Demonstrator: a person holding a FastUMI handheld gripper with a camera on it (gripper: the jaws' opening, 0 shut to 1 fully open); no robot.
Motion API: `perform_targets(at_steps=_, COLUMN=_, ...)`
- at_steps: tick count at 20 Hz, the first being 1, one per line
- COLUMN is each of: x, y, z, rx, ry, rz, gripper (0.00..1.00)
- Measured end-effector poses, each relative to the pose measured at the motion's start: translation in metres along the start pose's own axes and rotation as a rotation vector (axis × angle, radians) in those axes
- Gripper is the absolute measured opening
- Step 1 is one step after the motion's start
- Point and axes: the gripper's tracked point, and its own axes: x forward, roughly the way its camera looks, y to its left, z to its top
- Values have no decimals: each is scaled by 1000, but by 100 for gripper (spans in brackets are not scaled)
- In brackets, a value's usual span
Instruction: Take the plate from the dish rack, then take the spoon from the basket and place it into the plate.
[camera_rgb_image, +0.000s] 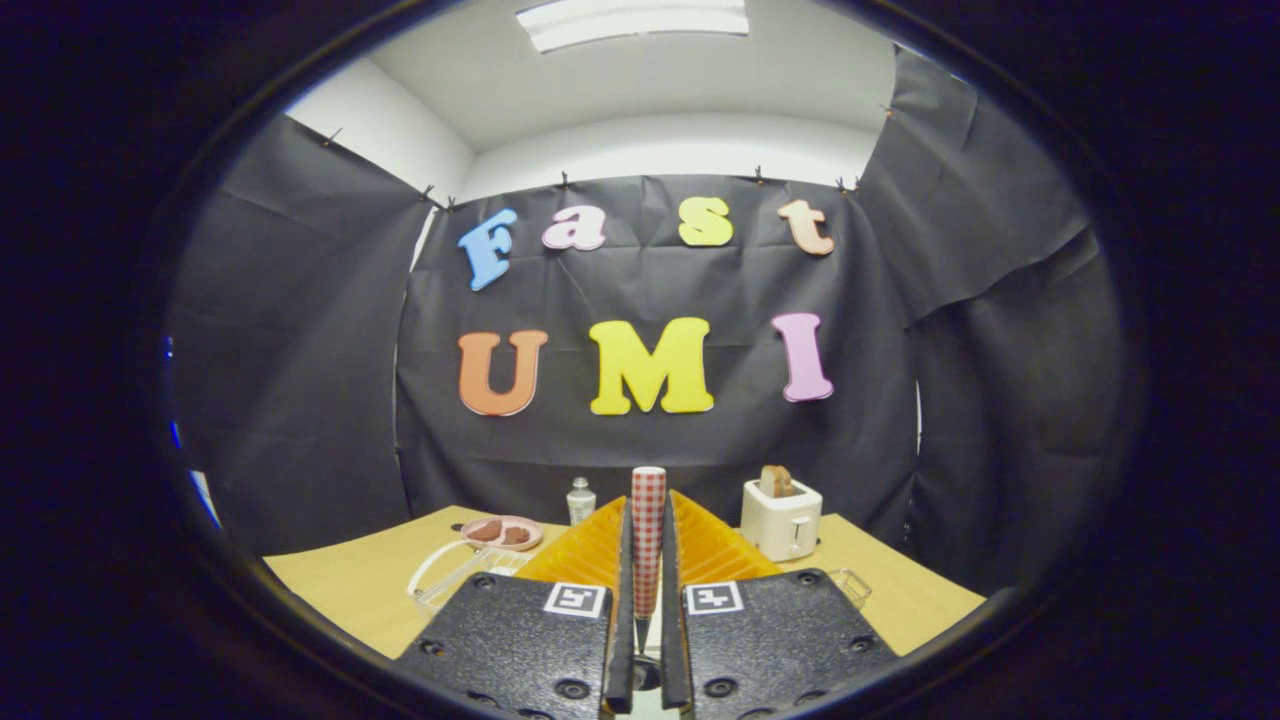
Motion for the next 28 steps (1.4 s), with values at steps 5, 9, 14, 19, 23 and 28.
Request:
perform_targets(at_steps=5, x=-15, y=40, z=-51, rx=-67, ry=24, rz=43, gripper=17)
perform_targets(at_steps=9, x=-15, y=48, z=-96, rx=-43, ry=96, rz=33, gripper=18)
perform_targets(at_steps=14, x=-20, y=45, z=-120, rx=-24, ry=79, rz=12, gripper=19)
perform_targets(at_steps=19, x=-20, y=30, z=-138, rx=-1, ry=101, rz=-11, gripper=21)
perform_targets(at_steps=23, x=-18, y=16, z=-134, rx=-14, ry=107, rz=-32, gripper=22)
perform_targets(at_steps=28, x=-9, y=-20, z=-127, rx=-85, ry=115, rz=-140, gripper=28)
